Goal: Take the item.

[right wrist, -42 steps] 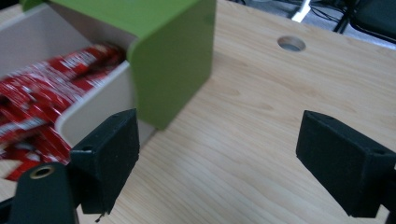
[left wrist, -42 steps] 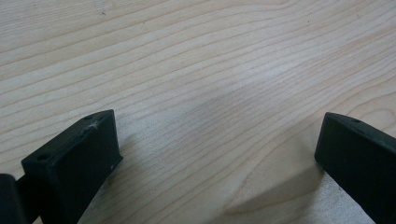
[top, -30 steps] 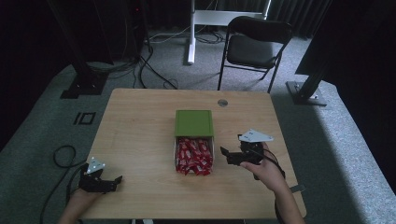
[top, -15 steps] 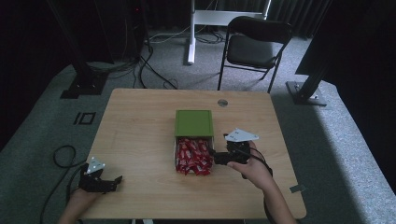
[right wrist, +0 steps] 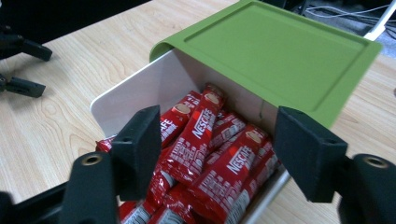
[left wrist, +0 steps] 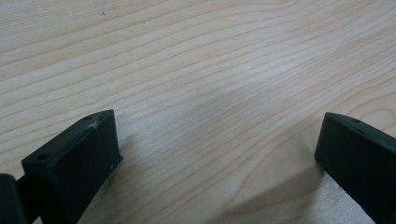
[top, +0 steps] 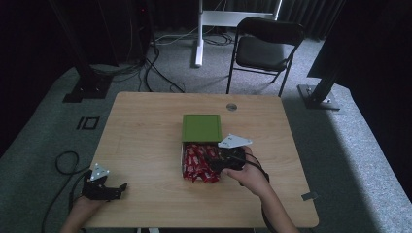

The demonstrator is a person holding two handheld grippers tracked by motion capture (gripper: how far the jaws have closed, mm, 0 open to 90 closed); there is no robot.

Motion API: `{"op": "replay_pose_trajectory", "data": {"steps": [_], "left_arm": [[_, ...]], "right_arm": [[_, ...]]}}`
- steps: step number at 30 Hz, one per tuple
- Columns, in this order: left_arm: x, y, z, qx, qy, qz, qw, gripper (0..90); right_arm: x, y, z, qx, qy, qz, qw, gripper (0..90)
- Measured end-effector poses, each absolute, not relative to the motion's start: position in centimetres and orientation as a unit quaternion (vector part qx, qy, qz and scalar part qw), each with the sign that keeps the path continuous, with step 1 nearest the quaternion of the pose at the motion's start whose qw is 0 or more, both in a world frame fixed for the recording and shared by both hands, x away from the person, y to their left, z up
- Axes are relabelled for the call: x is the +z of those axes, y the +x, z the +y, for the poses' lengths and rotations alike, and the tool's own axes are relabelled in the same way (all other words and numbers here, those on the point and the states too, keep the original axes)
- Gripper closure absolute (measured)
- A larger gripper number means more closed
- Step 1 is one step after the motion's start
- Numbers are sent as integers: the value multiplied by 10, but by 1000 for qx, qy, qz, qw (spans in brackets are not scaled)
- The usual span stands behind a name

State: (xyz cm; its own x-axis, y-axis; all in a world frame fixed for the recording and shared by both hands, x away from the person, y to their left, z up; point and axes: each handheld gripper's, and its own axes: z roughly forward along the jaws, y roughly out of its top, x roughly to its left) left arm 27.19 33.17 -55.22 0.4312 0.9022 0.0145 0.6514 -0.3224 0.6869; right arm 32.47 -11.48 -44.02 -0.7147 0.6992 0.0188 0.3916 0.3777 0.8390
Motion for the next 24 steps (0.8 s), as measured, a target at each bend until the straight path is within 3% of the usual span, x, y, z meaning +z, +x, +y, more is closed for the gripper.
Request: {"op": "replay_pose_trajectory", "data": {"steps": [8,16,18,24], "left_arm": [[-552,272,332,203,788,493,309,6],[-552,272,332,203,788,493,309,6],[-552,272,332,203,788,493,309,6],[-552,272,332,203,788,493,309,6]], "right_arm": [[-451,337,-100,430,348,824,119,522],[-458,346,-91,410,358,832,104,554],[-458,352,-91,405,365,833,91,611],[-458,350,-86,371,339,857,114,596]]}}
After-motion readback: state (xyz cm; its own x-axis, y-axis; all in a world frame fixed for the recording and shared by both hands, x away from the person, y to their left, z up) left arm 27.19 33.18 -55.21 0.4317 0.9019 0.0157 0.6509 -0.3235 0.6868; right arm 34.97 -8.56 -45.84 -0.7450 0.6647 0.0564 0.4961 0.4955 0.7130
